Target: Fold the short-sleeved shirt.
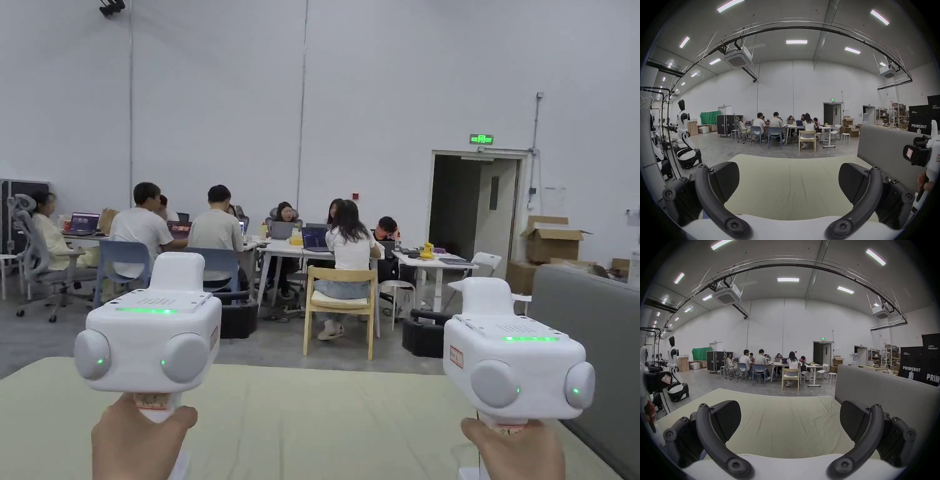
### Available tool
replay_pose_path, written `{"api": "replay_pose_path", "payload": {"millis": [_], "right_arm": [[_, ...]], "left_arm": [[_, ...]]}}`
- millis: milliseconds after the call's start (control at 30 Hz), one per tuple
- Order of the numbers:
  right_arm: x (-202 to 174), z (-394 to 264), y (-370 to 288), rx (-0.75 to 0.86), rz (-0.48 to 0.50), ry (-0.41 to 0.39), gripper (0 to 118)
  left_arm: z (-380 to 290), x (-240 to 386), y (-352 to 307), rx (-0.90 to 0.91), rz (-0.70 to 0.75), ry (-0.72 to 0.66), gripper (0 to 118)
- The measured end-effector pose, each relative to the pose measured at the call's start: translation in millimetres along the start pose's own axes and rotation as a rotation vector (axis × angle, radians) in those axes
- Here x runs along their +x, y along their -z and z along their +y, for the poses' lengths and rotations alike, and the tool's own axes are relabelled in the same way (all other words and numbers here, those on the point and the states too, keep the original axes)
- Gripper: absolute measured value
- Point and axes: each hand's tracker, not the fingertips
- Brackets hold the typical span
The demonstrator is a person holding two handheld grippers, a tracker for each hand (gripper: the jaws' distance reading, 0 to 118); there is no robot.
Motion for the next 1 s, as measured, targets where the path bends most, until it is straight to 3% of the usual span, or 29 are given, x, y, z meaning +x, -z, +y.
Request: {"api": "replay_pose_path", "payload": {"millis": [200, 433, 667, 1000], "right_arm": [[-8.1, -2.0, 3.7, 0.014, -0.017, -0.069, 118], [-11.0, 5.5, 2.9, -0.001, -0.006, -0.018, 118], [-14.1, 7.1, 4.2, 0.016, -0.022, -0.061, 118], [-6.4, 2.0, 2.1, 0.011, -0.031, -0.035, 118]], "left_arm": [[-5.7, -4.5, 7.6, -0.009, 0.000, -0.019, 118], [-4.1, 0.9, 4.4, -0.006, -0.018, 0.024, 118], [-4.1, 0.7, 7.4, 0.008, -0.022, 0.046, 118], [-4.3, -3.9, 4.2, -0.005, -0.015, 0.014, 118]]}}
